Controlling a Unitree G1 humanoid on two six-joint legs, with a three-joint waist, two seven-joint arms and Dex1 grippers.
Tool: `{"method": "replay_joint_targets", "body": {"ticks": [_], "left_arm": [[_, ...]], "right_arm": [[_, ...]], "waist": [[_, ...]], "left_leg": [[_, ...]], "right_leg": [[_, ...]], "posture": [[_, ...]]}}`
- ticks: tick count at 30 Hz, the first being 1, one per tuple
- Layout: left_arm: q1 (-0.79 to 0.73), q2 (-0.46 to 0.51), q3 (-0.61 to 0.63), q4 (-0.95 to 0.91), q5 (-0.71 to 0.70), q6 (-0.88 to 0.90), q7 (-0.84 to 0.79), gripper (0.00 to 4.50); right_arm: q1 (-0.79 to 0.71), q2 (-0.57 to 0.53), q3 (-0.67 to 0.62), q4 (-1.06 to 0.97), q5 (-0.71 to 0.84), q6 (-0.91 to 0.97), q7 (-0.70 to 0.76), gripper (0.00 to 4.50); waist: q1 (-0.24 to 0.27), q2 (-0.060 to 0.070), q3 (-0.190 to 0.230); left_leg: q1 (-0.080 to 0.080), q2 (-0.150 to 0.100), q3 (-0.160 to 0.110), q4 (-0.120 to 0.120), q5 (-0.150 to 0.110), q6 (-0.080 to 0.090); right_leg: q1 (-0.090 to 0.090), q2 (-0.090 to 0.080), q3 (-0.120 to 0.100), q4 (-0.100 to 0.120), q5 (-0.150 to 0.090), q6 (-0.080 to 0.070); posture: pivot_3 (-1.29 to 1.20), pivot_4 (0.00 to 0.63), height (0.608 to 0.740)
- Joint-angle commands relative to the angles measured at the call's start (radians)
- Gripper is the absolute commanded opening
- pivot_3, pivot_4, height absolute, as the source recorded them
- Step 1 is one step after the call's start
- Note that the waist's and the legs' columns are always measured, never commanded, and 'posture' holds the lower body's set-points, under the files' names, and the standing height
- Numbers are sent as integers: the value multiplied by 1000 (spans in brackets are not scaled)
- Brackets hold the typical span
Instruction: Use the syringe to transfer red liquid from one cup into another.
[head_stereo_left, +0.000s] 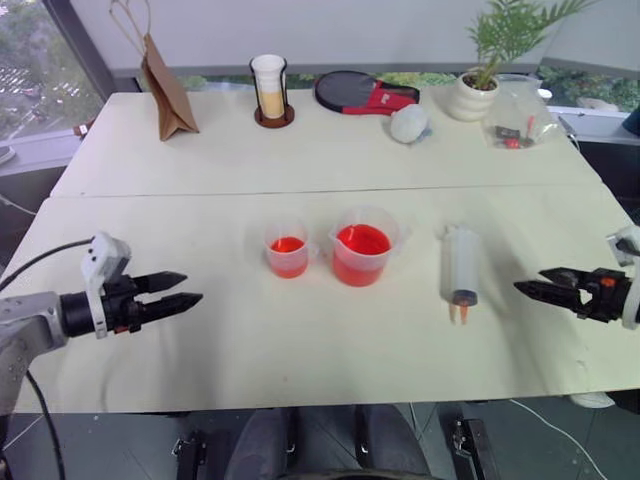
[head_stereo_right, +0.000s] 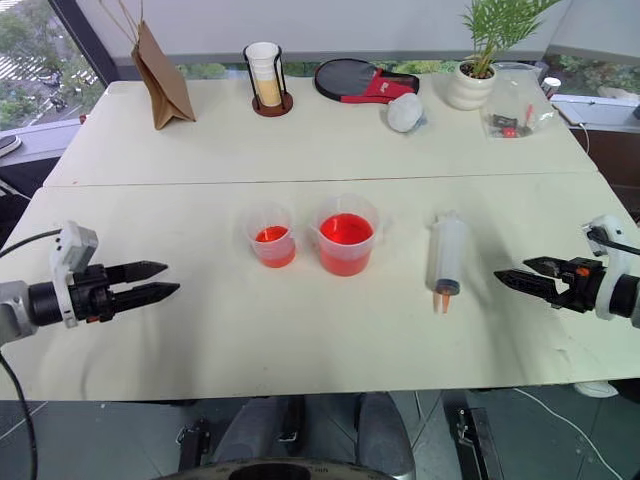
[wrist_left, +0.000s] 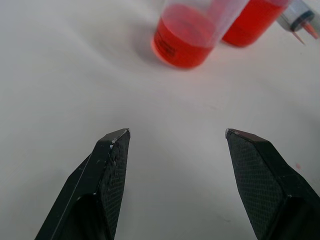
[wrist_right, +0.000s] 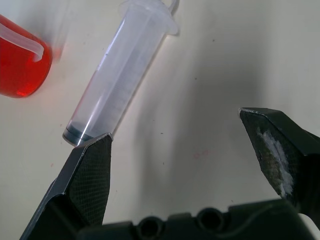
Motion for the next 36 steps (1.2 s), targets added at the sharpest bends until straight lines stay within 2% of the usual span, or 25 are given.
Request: {"method": "replay_joint_targets", "body": {"ticks": [1, 13, 20, 24, 30, 34, 36], "left_arm": [[-3, 5, 29, -16, -15, -7, -3, 3144], [-39, -7, 16, -9, -15, -17, 19, 3144], [-125, -4, -1, 18, -9, -29, 17, 3144], [-181, 7, -32, 38, 8, -53, -7, 3144], [-446, 69, -147, 64, 26, -98, -135, 3144], [-583, 34, -225, 60, 22, -103, -173, 3144], [-622, 11, -258, 42, 21, -106, -182, 3144]], "right_arm": [[-22, -19, -27, -5, -8, -23, -2, 4444], [-94, -4, 17, 3, -41, -10, -63, 4444], [-252, -30, 87, 52, -79, 6, -83, 4444], [-379, -75, 126, 37, -56, 167, -96, 4444], [-671, -112, 385, 15, -98, 440, -66, 4444], [-844, -83, 536, 120, -128, 610, -56, 4444], [-897, -73, 603, 152, -134, 684, -53, 4444]], "waist": [[1, 0, 0], [2, 1, 0], [1, 1, 0], [1, 4, 2], [-1, 5, 2], [-1, 5, 2], [2, 5, 2]], "left_leg": [[0, 0, 0, 0, 0, 0], [0, 0, 0, 0, 0, 0], [0, 0, 0, 0, 0, 0], [-1, 0, 0, -1, 0, 0], [-3, 0, 1, -1, 0, -1], [-8, -1, 2, -1, 0, 0], [-18, -1, 2, 1, 1, -1]], "right_leg": [[0, 0, 0, 0, 0, 0], [-1, 0, 0, 0, 0, 0], [-1, 0, 0, 0, 0, 0], [-2, 0, 0, 0, 0, 1], [-5, 0, -1, 0, 0, 0], [-9, -1, -1, -1, 1, 1], [-19, -1, -1, 1, 3, 4]], "posture": [[0, 150, 740], [0, 150, 740], [0, 150, 740], [0, 150, 740], [0, 150, 740], [0, 150, 740], [0, 150, 740]]}}
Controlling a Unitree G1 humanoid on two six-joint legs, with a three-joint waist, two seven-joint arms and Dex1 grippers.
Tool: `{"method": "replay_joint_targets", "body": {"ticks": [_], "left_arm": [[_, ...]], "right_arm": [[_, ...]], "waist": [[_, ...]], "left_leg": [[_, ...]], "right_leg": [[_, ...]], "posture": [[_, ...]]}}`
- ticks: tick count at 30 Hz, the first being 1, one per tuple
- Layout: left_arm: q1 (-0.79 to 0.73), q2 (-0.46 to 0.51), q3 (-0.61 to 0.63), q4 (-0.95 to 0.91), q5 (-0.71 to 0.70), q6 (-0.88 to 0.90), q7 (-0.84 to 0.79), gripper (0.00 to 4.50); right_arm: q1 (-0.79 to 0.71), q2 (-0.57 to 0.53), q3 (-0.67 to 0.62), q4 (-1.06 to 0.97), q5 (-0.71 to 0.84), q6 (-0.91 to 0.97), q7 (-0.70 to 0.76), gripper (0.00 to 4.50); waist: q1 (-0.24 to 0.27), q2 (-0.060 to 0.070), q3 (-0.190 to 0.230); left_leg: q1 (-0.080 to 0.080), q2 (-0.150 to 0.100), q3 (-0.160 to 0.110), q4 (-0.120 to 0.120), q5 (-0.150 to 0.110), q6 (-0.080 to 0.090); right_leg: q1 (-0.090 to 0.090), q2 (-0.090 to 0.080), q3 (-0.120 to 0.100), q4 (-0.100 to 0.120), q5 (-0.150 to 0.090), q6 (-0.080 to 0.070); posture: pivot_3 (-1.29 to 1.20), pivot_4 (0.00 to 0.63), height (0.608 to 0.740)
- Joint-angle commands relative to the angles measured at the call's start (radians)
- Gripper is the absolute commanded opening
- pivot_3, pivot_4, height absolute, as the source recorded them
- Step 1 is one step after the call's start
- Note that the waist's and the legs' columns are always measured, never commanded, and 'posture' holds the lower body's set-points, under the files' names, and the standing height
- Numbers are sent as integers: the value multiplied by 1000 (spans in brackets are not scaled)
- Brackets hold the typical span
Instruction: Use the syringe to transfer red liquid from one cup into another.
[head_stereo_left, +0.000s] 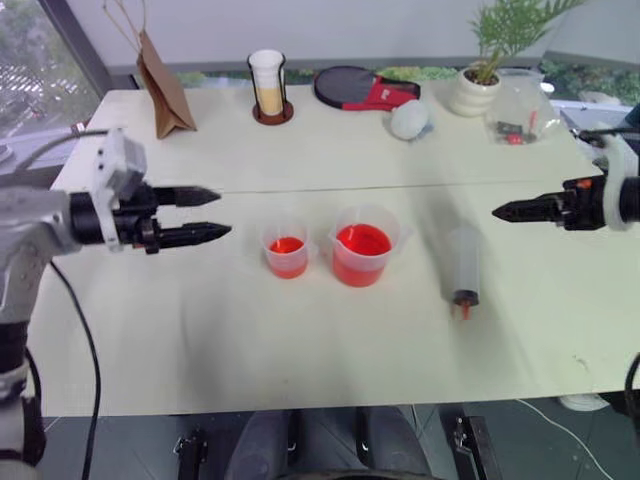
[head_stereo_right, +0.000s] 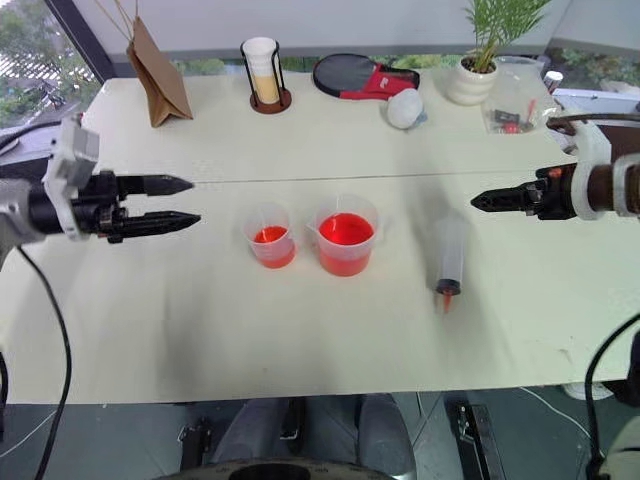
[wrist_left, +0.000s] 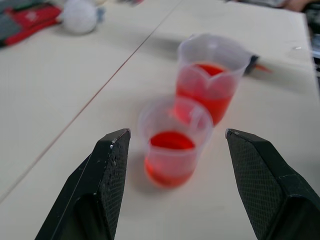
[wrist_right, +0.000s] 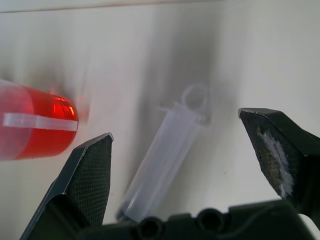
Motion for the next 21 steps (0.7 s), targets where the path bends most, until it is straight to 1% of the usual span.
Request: {"method": "replay_joint_targets", "body": {"ticks": [1, 4, 7, 11, 13, 15, 18, 21], "left_arm": [[-58, -33, -45, -38, -9, -13, -20, 3144], [-98, -89, -69, -61, -24, -17, -12, 3144], [-99, -122, -86, -89, -21, -19, -6, 3144], [-90, -151, -106, -101, 0, -27, 9, 3144], [-84, -169, -110, -101, 6, -32, 19, 3144], [-81, -183, -112, -104, 6, -33, 32, 3144], [-59, -195, -113, -116, 7, -38, 47, 3144], [-28, -200, -109, -138, 4, -42, 69, 3144]], "right_arm": [[-87, 12, 90, 56, -19, 130, 4, 4444], [-117, 49, 161, 88, -27, 202, -21, 4444], [-132, 109, 171, 134, -29, 250, -62, 4444], [-158, 170, 196, 199, -14, 258, -97, 4444], [-173, 244, 193, 255, -52, 253, -153, 4444], [-186, 291, 193, 303, -83, 226, -190, 4444], [-196, 325, 229, 340, -124, 184, -219, 3663], [-198, 339, 273, 334, -142, 169, -212, 2053]], "waist": [[2, 0, 0], [3, 0, 0], [1, 0, 0], [1, 0, 0], [0, -1, 0], [0, -1, 0], [1, -2, 0], [2, -2, 0]], "left_leg": [[-3, 0, 0, 0, 2, -3], [-6, 0, 0, 1, 3, -4], [-7, 0, 1, 3, 3, -4], [-7, 0, 1, 5, 3, -2], [-7, 0, 1, 7, 2, -1], [-7, 1, 1, 11, 2, 0], [-7, 0, 1, 16, 1, 1], [-6, 0, 1, 17, 0, 2]], "right_leg": [[-3, 0, 0, 1, 0, 0], [-5, 2, -1, 1, 0, 1], [-5, 2, -1, 2, 1, 1], [-5, 6, -2, 3, 1, 2], [-4, 6, -2, 4, 1, 2], [-4, 7, -2, 7, 1, 2], [-4, 7, -2, 13, 1, 2], [-4, 7, -2, 15, 1, 2]], "posture": [[0, 150, 740], [0, 150, 740], [0, 150, 740], [0, 150, 740], [0, 150, 740], [0, 150, 740], [0, 150, 740], [0, 150, 740]]}}
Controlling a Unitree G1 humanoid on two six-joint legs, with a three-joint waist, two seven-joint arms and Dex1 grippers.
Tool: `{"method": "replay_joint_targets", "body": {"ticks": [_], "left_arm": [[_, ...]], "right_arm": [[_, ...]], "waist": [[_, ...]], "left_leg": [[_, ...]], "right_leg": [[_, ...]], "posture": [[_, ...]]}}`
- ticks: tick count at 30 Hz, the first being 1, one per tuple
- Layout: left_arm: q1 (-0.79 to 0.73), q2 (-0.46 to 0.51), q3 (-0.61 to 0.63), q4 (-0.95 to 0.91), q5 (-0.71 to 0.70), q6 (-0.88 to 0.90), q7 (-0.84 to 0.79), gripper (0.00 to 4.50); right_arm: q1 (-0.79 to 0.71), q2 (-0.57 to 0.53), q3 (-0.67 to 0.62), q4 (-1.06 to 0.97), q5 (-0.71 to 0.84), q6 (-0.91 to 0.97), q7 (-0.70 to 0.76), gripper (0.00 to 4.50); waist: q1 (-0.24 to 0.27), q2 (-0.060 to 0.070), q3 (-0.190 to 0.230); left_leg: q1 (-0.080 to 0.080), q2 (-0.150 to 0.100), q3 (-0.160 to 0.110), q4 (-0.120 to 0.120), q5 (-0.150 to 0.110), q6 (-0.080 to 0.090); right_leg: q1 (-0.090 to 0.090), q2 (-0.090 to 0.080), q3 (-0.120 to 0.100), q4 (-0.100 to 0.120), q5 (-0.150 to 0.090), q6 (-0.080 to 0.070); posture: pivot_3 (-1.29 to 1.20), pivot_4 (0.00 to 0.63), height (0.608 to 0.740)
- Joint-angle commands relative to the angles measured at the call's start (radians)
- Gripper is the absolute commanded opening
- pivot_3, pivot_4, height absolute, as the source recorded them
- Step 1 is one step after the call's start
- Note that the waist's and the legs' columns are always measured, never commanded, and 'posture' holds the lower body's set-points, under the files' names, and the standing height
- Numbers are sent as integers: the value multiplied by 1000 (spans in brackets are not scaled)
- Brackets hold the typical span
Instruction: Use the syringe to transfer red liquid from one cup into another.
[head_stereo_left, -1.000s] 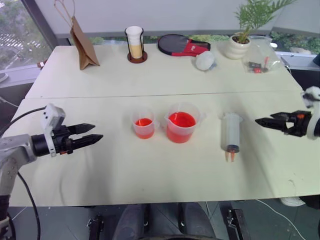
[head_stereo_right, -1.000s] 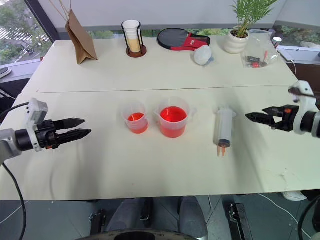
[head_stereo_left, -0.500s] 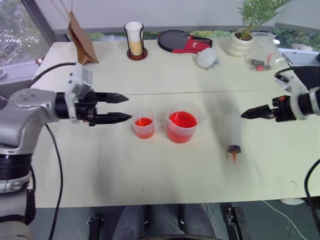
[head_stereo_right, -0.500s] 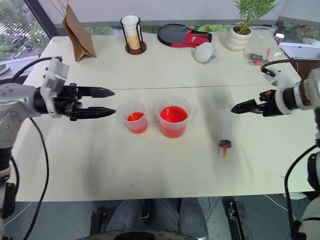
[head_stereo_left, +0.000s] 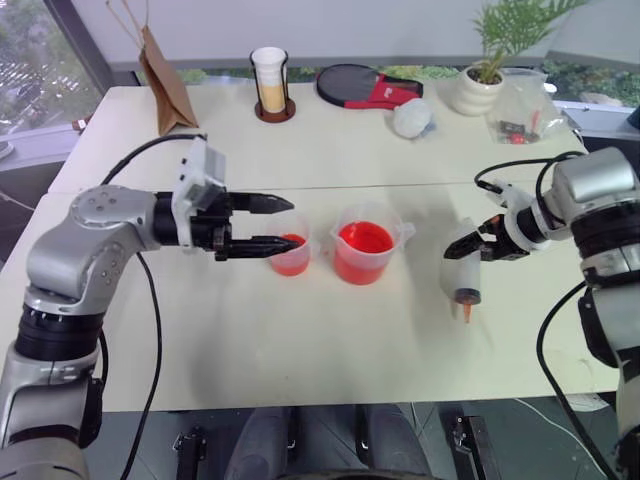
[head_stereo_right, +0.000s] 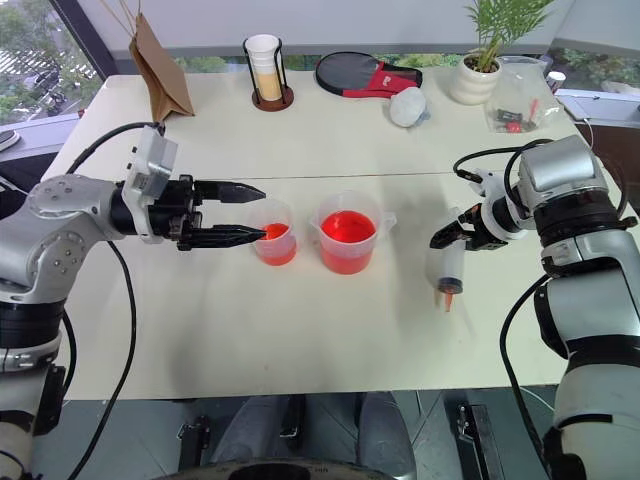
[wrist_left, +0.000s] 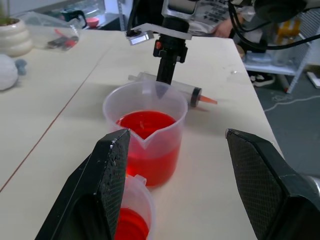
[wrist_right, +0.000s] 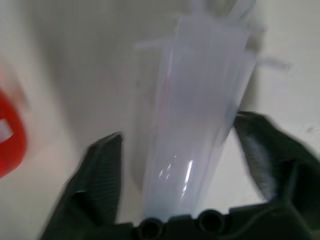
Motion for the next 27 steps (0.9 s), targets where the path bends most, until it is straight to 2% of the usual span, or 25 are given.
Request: {"method": "replay_joint_targets", "body": {"ticks": [1, 2, 7, 9, 11, 13, 16, 21, 27], "left_arm": [[25, -6, 27, -59, -7, -16, 32, 3144], [35, -6, 32, -67, -10, -14, 39, 3144], [50, 26, 68, -38, -2, -25, 43, 3144], [30, 40, 84, 8, -1, -34, 35, 3144], [-5, 48, 89, 61, 4, -44, 22, 3144], [-36, 54, 85, 118, 16, -61, -2, 3144], [-99, 58, 55, 238, 67, -116, -49, 3144], [-240, 46, 7, 361, 114, -149, -122, 3144], [-408, 16, 8, 463, 106, -134, -183, 3144]], "right_arm": [[-15, 7, 44, -22, -22, -14, 4, 1594], [-14, 5, 48, -33, -24, -13, 5, 1379], [-121, -3, -72, -13, 9, -19, 21, 1376], [-186, -2, -161, -50, 61, -130, 95, 1376], [-185, 0, -301, -205, 162, -314, 210, 1376], [-124, 30, -452, -381, 232, -498, 236, 1376], [-42, 82, -550, -562, 304, -526, 197, 1376], [185, 189, -594, -795, 365, -624, 150, 1376], [365, 279, -555, -836, 304, -809, 89, 1376]], "waist": [[-2, 0, 0], [-2, -1, 0], [-3, 0, 0], [-6, 2, 1], [-5, 2, 1], [-4, 2, 1], [1, -2, -1], [7, -7, -2], [-1, -7, -2]], "left_leg": [[0, 0, 0, 0, 0, 0], [0, 0, 0, 1, 0, 0], [0, 0, -1, 1, 0, 0], [0, 0, 0, 1, 0, 0], [0, 1, 0, 0, 0, 0], [0, 2, -1, 0, 0, 0], [0, 2, -4, -1, 0, 0], [0, 0, -7, 2, 0, 0], [0, -1, -6, 2, 1, -1]], "right_leg": [[0, 0, 0, 0, 0, 0], [0, 0, 0, 0, 0, 0], [0, 0, 0, 1, 0, 0], [-1, 0, 0, 2, 0, 0], [-1, 1, 0, 2, 0, 0], [-1, 3, -1, 2, 0, 1], [0, 4, -2, 3, 0, 1], [4, 2, -2, 2, 0, 1], [2, 2, -1, 4, 0, 1]], "posture": [[0, 150, 740], [0, 150, 740], [0, 150, 740], [0, 150, 740], [0, 150, 740], [0, 150, 740], [0, 150, 740], [0, 150, 740], [0, 150, 740]]}}
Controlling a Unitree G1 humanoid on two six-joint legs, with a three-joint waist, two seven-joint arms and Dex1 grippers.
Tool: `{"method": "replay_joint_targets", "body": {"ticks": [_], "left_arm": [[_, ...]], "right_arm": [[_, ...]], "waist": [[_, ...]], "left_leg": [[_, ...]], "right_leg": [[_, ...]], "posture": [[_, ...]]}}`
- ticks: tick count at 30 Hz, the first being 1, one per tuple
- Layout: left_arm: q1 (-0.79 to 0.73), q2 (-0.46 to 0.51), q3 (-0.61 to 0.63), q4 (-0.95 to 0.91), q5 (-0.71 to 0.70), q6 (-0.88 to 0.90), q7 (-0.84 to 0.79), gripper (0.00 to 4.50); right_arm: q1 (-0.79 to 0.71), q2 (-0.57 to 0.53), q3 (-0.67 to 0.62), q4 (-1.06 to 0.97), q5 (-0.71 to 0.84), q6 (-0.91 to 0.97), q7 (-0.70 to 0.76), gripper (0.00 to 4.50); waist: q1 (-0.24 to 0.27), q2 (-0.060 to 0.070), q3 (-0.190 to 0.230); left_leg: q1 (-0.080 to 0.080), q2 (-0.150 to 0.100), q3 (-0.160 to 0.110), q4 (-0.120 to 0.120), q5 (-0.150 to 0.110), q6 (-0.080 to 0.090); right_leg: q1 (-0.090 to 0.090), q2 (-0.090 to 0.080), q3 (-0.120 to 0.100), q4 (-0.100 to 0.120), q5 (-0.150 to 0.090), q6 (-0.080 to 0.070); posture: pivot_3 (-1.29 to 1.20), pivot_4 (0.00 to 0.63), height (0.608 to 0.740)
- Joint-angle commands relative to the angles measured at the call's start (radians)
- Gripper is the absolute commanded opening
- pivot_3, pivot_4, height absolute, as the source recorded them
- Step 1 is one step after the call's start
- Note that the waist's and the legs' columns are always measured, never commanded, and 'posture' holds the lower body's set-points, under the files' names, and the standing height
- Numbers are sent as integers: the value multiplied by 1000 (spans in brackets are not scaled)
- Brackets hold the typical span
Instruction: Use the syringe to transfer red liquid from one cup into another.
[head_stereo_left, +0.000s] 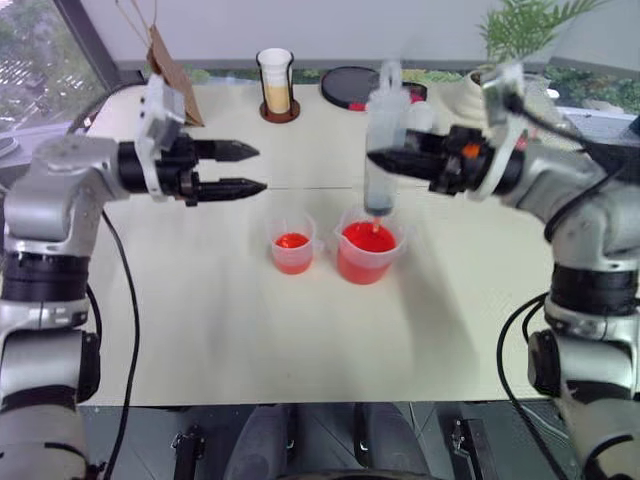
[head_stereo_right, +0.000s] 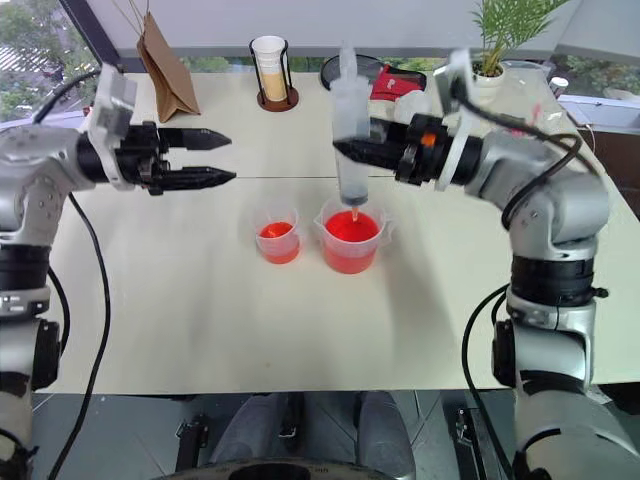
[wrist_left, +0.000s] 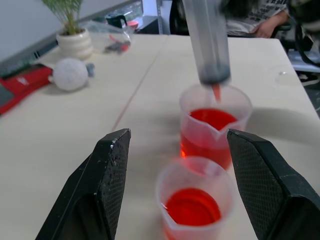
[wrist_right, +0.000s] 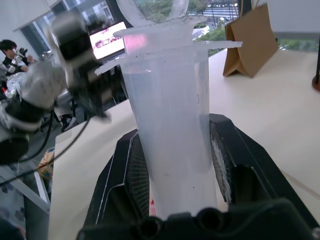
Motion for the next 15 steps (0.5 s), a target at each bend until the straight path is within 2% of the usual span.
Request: {"method": "replay_joint_targets", "body": {"ticks": [1, 6, 15], "left_arm": [[-89, -12, 21, 29, -25, 18, -35, 3144], [-214, -93, 10, 98, -29, 15, -67, 3144], [-342, -306, -16, 323, 92, -227, -31, 3144]], "right_arm": [[17, 24, -6, -20, -25, -109, -27, 1376], [54, 49, 28, 9, -59, -195, -38, 1376], [125, 88, 61, -71, -39, -194, -91, 1376]], "waist": [[-3, 0, 0], [-4, 0, 0], [-2, 0, 0]], "left_leg": [[0, 0, 0, 0, 0, 0], [0, 1, 0, 0, 0, -1], [0, 1, 0, 0, 1, -1]], "right_leg": [[0, 0, 0, 0, 0, 0], [-1, 1, 0, 0, 0, 0], [0, 1, 0, 0, 0, 0]], "posture": [[0, 150, 740], [0, 150, 740], [0, 150, 740]]}}
